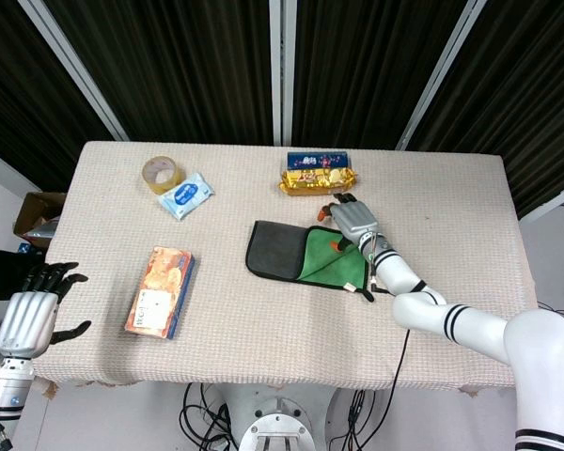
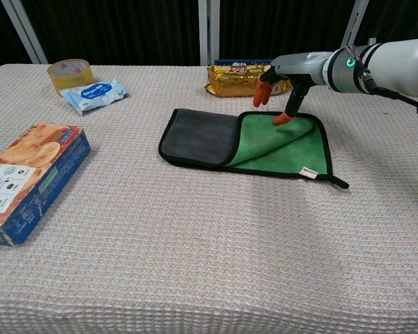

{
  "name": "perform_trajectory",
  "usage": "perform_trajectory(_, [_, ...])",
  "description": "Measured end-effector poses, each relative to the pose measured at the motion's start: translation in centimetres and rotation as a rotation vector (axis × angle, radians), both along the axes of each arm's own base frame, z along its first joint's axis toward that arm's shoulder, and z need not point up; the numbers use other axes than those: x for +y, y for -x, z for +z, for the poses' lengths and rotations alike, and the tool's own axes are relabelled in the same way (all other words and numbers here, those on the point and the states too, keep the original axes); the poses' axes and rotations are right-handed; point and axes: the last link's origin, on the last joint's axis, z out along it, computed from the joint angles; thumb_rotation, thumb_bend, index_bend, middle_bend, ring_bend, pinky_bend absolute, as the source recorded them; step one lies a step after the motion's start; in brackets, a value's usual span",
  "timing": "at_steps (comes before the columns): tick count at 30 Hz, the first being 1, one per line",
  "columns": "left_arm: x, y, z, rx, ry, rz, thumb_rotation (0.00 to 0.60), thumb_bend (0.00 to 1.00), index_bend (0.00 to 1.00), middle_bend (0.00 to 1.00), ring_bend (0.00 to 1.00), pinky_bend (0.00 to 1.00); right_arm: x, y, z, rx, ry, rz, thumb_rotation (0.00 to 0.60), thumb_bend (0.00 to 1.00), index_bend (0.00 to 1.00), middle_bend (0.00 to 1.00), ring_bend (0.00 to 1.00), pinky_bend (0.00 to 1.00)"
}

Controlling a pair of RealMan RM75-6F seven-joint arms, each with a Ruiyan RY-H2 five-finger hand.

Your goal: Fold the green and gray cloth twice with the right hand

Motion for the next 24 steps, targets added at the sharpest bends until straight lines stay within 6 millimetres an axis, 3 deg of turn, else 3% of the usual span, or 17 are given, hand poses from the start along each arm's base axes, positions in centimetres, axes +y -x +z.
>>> perform_trajectory(13, [0.0,0.5,0.0,-0.002,0.002,0.018,0.6,0.01,0.31,0.18,0.16,0.14,-0.8,-1.1,-1.4,0.014,-0.023,-0.001,0.6,0.18,0.33,0.23,0.0,0.0])
perform_trajectory(24, [-0.5,1.0,0.2,-0.005,-0.003,0.04,0.6,0.01,0.31,0.18,0.16,0.14,-0.9,-1.8,-2.4,0.001,-0.008,0.007,0.6,0.25,0.61,0.3,0.0,0.0])
